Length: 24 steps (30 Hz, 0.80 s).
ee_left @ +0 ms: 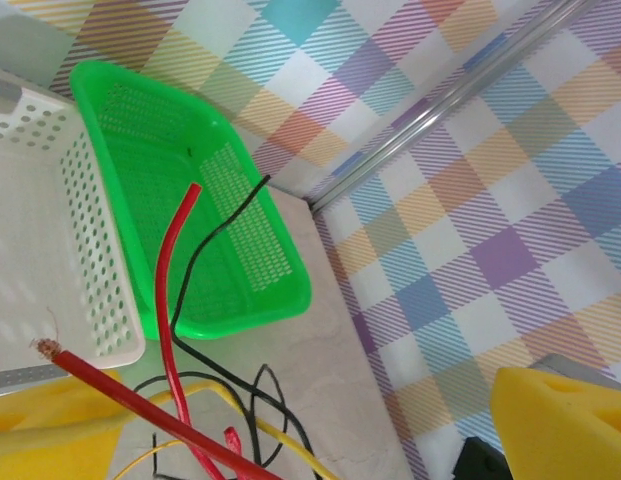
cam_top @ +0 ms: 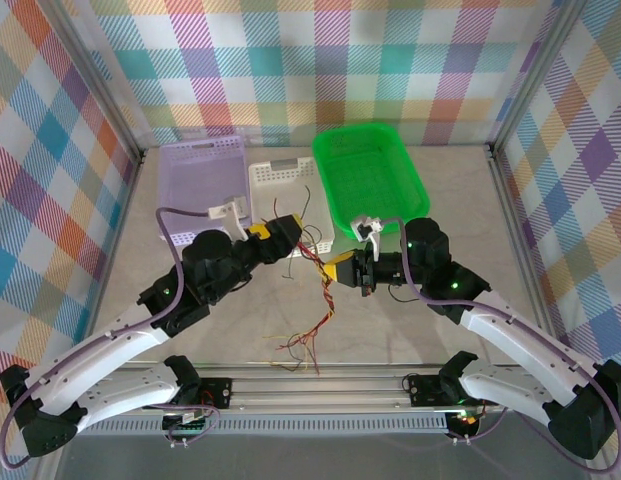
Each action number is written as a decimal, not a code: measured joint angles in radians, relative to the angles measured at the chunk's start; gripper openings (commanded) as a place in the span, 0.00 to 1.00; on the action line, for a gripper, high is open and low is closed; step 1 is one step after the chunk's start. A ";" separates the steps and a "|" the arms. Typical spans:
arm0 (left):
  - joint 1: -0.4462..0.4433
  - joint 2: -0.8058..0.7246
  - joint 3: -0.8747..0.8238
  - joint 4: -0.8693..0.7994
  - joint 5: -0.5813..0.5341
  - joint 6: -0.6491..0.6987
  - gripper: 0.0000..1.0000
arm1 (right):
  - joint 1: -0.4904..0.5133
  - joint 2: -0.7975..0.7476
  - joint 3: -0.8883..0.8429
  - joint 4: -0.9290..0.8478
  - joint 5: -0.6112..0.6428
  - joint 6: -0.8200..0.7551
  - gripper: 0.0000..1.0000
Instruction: Untangle the cables
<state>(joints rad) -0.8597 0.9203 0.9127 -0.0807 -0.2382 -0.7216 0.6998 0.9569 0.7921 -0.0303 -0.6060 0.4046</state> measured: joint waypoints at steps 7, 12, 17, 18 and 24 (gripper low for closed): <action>0.004 0.076 0.052 -0.068 0.039 0.008 0.66 | 0.000 0.000 0.002 -0.018 0.024 -0.003 0.00; 0.005 0.105 0.077 -0.101 0.058 0.022 0.38 | 0.000 0.000 0.013 -0.026 0.026 -0.009 0.00; 0.005 0.122 0.100 -0.145 0.058 0.033 0.16 | 0.000 -0.001 0.019 -0.048 0.032 -0.026 0.00; 0.005 0.124 0.105 -0.152 0.058 0.035 0.10 | 0.000 -0.001 0.020 -0.051 0.034 -0.029 0.00; 0.006 0.124 0.122 -0.192 0.050 0.030 0.00 | 0.000 -0.001 0.023 -0.074 0.076 -0.054 0.00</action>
<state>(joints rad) -0.8539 1.0443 1.0344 -0.2722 -0.1883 -0.6918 0.6998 0.9562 0.8154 -0.1047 -0.5297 0.3508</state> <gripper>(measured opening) 0.043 0.040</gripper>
